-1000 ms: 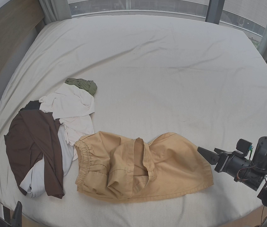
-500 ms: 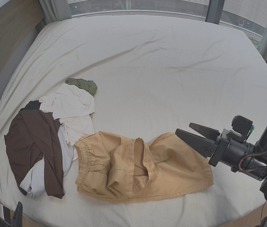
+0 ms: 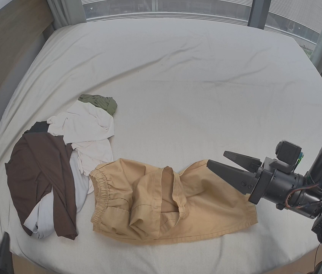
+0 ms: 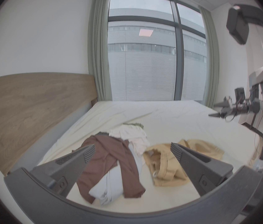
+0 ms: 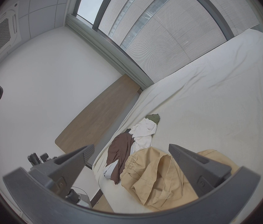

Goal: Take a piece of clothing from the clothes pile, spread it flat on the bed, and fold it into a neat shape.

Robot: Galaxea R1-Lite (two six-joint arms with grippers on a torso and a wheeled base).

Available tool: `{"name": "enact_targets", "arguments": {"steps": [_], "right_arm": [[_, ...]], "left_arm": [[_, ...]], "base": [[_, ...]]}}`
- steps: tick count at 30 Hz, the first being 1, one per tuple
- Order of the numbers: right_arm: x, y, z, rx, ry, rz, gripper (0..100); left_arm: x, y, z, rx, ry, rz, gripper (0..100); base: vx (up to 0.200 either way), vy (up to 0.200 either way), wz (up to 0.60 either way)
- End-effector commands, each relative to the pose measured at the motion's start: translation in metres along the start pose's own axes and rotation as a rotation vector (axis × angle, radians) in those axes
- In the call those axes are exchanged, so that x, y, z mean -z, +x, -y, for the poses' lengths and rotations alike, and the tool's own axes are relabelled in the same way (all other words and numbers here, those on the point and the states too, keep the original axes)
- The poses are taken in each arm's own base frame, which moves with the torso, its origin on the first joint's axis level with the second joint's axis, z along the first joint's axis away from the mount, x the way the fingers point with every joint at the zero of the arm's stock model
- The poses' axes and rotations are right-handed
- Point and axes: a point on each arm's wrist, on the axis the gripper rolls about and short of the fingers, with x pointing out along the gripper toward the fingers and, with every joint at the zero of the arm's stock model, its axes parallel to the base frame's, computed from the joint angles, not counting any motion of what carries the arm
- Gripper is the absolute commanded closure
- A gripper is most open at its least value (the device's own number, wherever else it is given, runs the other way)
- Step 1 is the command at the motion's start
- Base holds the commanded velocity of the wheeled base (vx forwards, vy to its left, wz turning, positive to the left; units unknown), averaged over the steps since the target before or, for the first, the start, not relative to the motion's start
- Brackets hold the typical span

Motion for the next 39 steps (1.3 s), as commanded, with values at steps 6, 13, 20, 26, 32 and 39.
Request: {"name": "enact_targets", "arguments": {"steps": [6, 13, 20, 26, 32, 39], "right_arm": [[0.007, -0.001, 0.004, 0.018, 0.009, -0.023, 0], [0.010, -0.003, 0.006, 0.029, 0.016, -0.036, 0], [0.011, -0.004, 0.006, 0.034, 0.014, -0.040, 0], [0.012, -0.004, 0.007, 0.038, 0.019, -0.040, 0], [0.014, -0.002, 0.007, 0.037, 0.020, -0.050, 0], [0.022, 0.006, 0.014, 0.046, 0.024, -0.066, 0]], "left_arm": [[-0.121, 0.109, 0.009, 0.333, -0.220, -0.085, 0], [-0.116, 0.154, 0.020, 0.516, -0.236, -0.177, 0], [-0.071, 0.174, 0.028, 0.597, -0.277, -0.297, 0], [-0.044, 0.195, 0.027, 0.558, -0.297, -0.355, 0], [-0.035, 0.194, 0.024, 0.528, -0.379, -0.413, 0], [-0.025, 0.192, 0.024, 0.547, -0.433, -0.476, 0]], "base": [[0.000, 0.000, 0.00], [0.000, 0.000, 0.00], [0.000, 0.000, 0.00], [0.000, 0.000, 0.00], [0.000, 0.000, 0.00], [0.000, 0.000, 0.00]]}}
